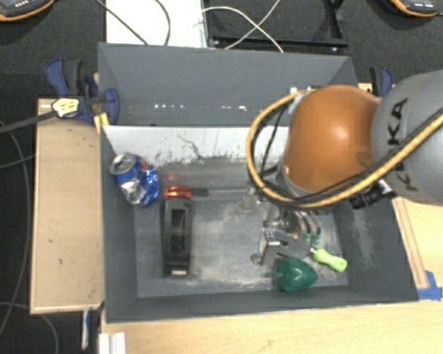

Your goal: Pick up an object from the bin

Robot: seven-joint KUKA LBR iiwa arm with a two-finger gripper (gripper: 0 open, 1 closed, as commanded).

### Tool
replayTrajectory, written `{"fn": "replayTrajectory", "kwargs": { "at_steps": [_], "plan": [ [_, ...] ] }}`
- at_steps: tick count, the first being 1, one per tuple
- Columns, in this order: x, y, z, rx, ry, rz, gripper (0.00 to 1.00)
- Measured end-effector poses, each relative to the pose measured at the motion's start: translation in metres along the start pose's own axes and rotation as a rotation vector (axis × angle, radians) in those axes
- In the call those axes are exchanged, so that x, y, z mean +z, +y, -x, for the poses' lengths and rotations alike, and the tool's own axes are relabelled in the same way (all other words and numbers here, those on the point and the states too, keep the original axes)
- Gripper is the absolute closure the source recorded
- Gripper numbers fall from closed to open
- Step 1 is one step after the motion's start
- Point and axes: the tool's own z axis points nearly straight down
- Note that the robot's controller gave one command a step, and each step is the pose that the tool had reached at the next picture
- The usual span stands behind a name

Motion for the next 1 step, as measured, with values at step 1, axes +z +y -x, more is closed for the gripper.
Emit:
{"fn": "replayTrajectory", "kwargs": {
  "at_steps": [1],
  "plan": [
    [-0.0043,-0.0006,0.0016,0.005,-0.008,0.001,0.0]
  ]
}}
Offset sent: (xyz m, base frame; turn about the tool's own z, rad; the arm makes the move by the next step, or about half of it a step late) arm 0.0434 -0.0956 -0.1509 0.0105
